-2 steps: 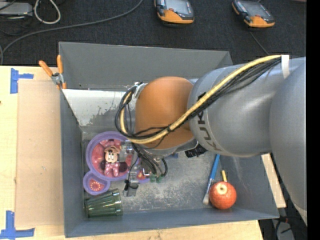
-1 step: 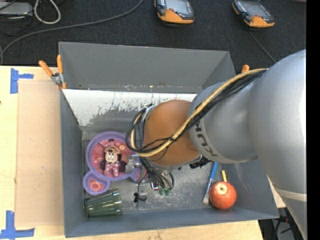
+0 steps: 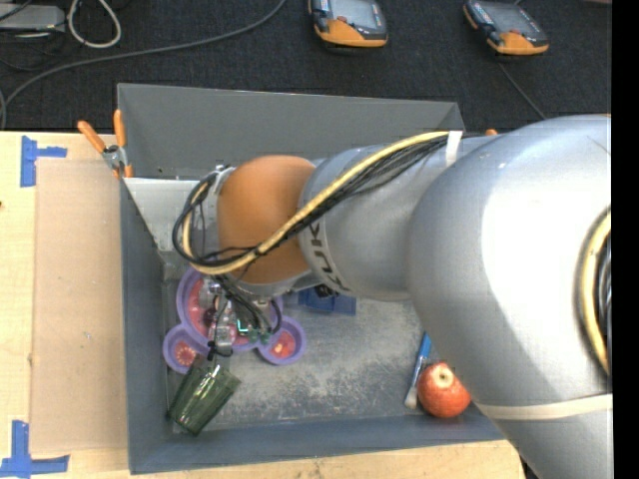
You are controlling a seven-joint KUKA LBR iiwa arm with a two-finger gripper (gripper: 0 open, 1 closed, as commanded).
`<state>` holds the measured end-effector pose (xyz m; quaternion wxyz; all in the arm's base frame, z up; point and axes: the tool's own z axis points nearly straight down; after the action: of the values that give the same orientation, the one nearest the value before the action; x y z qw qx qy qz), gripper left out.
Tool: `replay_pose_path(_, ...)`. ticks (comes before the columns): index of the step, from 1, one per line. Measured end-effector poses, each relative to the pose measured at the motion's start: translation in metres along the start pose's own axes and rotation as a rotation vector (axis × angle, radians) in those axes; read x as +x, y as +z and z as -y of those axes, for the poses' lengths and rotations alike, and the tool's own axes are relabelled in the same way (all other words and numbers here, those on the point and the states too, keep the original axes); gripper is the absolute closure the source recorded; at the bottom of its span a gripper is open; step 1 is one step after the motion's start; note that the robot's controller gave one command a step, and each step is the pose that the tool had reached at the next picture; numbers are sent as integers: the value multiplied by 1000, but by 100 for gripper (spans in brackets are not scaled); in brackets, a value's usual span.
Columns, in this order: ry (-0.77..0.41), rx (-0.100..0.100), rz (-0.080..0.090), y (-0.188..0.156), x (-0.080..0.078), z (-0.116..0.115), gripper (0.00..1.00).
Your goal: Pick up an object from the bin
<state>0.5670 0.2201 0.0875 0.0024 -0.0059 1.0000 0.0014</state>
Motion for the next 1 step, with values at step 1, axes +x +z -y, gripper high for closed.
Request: replay_pose_path(1,12,1,-2,10,-22,-26,0)
